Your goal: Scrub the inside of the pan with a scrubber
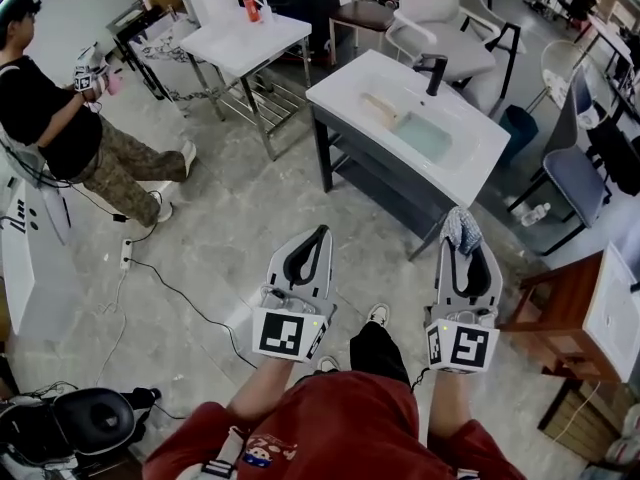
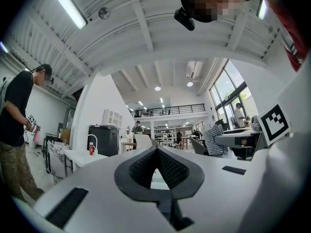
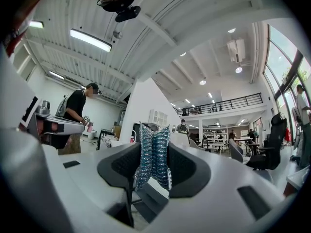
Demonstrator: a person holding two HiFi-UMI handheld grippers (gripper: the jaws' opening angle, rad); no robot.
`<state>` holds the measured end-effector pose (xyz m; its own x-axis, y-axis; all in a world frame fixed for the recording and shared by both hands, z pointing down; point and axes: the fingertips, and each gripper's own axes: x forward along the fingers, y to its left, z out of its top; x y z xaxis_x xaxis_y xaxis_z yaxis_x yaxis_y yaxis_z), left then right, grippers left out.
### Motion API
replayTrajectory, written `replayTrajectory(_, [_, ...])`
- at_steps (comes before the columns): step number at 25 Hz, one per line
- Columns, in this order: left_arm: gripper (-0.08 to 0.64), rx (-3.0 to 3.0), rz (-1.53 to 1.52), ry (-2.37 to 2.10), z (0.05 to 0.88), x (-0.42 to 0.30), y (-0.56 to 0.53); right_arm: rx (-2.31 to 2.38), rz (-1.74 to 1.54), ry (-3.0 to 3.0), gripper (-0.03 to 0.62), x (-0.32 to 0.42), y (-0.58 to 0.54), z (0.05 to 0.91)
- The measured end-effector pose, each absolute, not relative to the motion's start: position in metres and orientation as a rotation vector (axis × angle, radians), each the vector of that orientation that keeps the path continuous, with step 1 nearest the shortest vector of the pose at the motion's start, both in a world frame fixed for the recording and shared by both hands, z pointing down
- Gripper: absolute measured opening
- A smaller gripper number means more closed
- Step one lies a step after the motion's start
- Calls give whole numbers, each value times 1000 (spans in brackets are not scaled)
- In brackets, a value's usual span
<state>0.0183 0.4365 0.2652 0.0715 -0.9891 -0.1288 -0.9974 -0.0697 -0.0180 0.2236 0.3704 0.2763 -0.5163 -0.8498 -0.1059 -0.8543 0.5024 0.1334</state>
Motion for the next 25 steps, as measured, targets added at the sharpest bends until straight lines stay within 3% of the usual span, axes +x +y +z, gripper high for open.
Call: replayTrajectory(25, [12,-2223,76,2039,259,68,206,-1503,175,2762,179,262,152,293])
